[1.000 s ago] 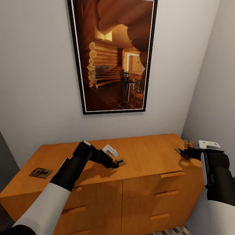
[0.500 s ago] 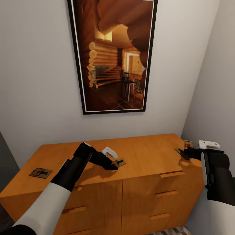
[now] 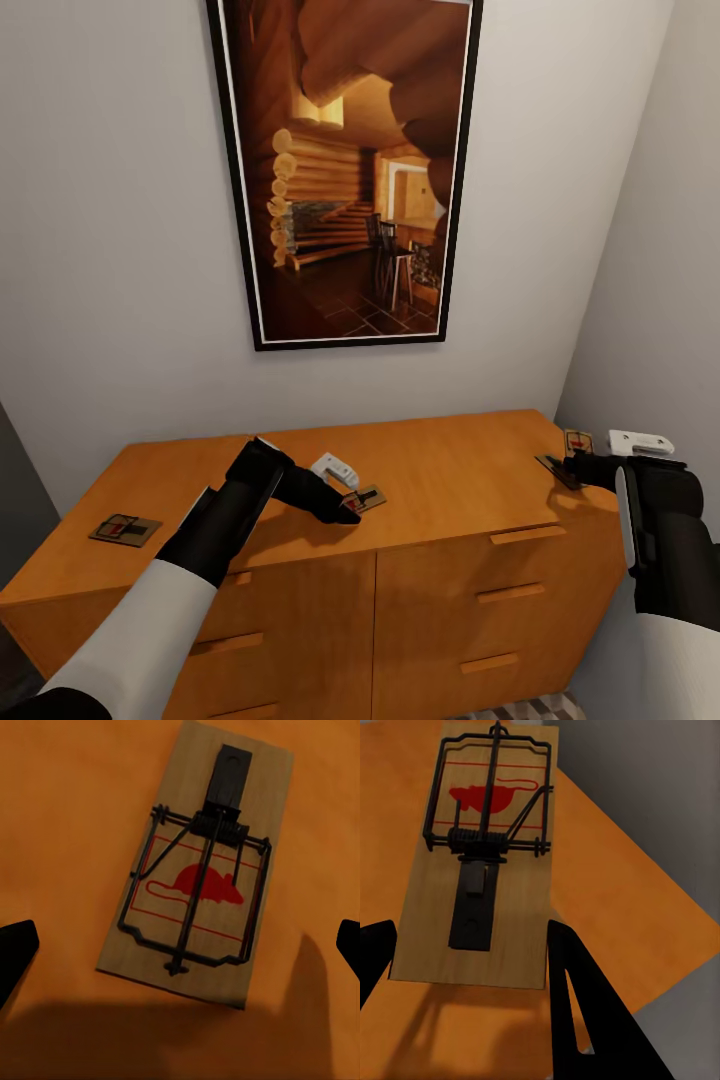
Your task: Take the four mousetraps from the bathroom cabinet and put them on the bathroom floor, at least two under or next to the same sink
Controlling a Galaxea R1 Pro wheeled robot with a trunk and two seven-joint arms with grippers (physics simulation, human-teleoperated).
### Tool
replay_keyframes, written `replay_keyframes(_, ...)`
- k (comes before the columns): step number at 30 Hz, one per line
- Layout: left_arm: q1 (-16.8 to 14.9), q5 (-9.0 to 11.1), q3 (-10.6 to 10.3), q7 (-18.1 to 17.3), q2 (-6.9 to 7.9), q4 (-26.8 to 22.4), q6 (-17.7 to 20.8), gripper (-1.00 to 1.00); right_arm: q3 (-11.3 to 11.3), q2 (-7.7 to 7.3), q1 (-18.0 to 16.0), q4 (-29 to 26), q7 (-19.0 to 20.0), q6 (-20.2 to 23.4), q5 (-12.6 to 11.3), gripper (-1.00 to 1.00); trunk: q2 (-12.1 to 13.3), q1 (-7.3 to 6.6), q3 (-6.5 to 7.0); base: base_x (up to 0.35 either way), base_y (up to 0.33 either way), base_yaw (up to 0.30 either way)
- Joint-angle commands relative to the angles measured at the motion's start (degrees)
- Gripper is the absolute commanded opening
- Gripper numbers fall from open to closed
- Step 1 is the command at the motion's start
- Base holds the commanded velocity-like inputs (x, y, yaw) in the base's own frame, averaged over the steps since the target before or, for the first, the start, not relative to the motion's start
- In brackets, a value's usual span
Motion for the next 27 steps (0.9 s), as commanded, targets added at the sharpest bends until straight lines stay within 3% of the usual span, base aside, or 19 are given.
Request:
replay_keyframes(1,0.0,-0.7,0.0,-0.6,0.00,0.0,0.7,1.00,0.0,0.00,-0.1,-0.1,0.5,0.2,0.5,-1.00,0.0,0.00,-0.08,0.000,0.000,0.000)
replay_keyframes(27,0.0,-1.0,0.1,-0.5,0.20,0.4,1.8,1.00,0.0,0.00,-0.1,-0.1,0.5,0.2,0.5,-1.00,0.0,0.00,-0.08,0.000,0.000,0.000)
